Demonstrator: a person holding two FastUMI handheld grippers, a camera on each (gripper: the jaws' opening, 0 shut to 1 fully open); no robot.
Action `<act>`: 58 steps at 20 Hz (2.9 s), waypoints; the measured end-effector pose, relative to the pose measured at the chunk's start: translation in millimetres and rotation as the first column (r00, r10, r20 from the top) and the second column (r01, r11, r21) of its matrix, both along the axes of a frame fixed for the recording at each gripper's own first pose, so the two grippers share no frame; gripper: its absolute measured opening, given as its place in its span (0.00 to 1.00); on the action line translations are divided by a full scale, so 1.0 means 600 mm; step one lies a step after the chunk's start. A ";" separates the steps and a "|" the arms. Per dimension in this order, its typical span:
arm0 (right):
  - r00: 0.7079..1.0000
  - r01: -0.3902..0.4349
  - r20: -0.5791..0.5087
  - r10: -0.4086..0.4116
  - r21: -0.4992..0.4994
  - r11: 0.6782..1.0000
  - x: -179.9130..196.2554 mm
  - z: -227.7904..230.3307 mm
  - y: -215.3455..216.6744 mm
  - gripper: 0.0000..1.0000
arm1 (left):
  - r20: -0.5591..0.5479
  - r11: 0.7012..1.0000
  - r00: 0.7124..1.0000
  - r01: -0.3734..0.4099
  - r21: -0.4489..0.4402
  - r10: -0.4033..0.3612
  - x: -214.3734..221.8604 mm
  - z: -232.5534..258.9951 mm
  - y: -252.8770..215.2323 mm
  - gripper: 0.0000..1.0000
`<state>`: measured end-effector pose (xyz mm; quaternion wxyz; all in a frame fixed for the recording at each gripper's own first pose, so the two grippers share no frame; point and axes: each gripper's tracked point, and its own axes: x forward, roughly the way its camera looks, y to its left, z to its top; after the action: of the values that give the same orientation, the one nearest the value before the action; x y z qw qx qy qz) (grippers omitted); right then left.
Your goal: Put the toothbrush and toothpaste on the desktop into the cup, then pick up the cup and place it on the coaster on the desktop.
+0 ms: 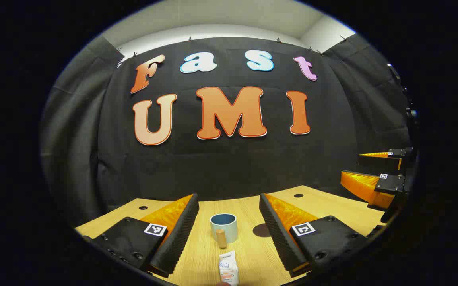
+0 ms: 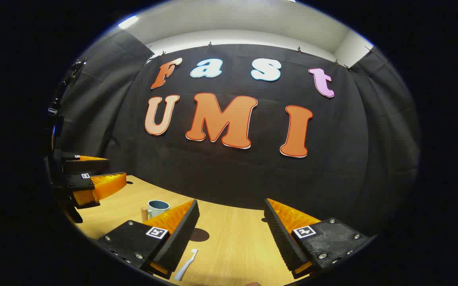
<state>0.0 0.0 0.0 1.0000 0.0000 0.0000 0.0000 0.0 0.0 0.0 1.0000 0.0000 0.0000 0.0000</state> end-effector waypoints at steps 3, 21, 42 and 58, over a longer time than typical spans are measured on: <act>1.000 0.001 -0.015 -0.001 -0.003 1.000 -0.003 -0.007 0.010 0.99 | -0.004 1.000 1.000 -0.006 0.002 0.006 -0.002 -0.001 0.009 0.99; 0.977 -0.060 -0.200 0.071 0.061 0.996 -0.006 -0.087 0.066 0.98 | -0.148 0.999 0.989 0.024 -0.032 -0.029 0.014 -0.078 0.030 0.99; 0.739 -0.131 -0.646 0.190 0.139 0.982 0.005 -0.289 0.111 0.98 | -0.742 0.990 0.658 0.056 -0.126 -0.131 0.027 -0.326 0.025 1.00; 0.558 -0.151 -0.799 0.223 0.166 0.974 -0.003 -0.374 0.153 0.87 | -0.886 0.983 0.428 0.064 -0.170 -0.180 0.002 -0.369 0.004 0.52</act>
<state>-1.5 91.5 -224.2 0.8818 0.0392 0.4578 0.1062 1.1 2.5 -221.3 0.8431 -0.0551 0.5299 -0.0724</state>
